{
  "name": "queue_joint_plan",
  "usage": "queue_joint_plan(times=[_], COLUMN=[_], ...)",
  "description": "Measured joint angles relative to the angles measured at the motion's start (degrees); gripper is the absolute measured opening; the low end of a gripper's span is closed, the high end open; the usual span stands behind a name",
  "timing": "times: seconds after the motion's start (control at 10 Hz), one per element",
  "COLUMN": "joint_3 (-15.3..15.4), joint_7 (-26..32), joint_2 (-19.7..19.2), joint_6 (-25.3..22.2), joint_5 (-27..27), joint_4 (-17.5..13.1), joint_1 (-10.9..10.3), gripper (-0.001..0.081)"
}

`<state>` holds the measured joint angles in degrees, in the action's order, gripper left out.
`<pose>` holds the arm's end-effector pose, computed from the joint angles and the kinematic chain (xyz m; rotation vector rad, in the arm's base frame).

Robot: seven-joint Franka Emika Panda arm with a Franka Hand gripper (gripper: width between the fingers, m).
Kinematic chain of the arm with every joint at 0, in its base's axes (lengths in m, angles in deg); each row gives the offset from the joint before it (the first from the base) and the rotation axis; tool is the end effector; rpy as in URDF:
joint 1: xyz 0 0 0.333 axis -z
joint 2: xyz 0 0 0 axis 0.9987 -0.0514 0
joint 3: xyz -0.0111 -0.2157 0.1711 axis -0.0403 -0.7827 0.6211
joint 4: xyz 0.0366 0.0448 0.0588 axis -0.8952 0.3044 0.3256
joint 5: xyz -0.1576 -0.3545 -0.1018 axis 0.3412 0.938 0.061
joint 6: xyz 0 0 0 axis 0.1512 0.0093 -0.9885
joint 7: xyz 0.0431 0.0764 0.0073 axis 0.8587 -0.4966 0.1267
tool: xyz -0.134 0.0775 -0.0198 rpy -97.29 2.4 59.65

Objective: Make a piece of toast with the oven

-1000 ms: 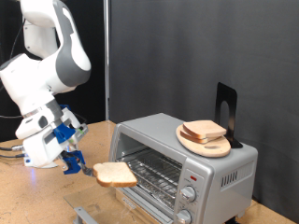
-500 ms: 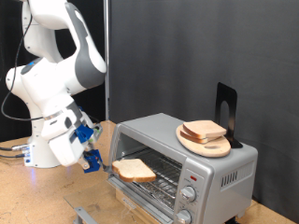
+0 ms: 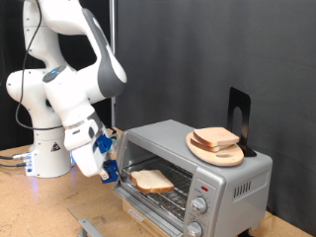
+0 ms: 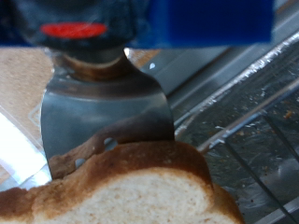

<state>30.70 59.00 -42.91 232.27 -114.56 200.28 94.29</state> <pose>0.4233 -0.0138 0.1855 -2.7637 -0.1344 -0.3767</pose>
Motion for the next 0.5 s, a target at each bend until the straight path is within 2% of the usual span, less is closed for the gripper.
queue_joint_plan(times=[0.3,0.5], joint_3=[0.48,0.36], joint_7=[-2.32,-4.35], joint_2=[0.14,0.26], joint_6=[0.08,0.05], joint_5=[2.91,7.12], joint_4=[0.66,1.30], joint_1=[0.48,2.05], gripper=[0.0494,0.0494])
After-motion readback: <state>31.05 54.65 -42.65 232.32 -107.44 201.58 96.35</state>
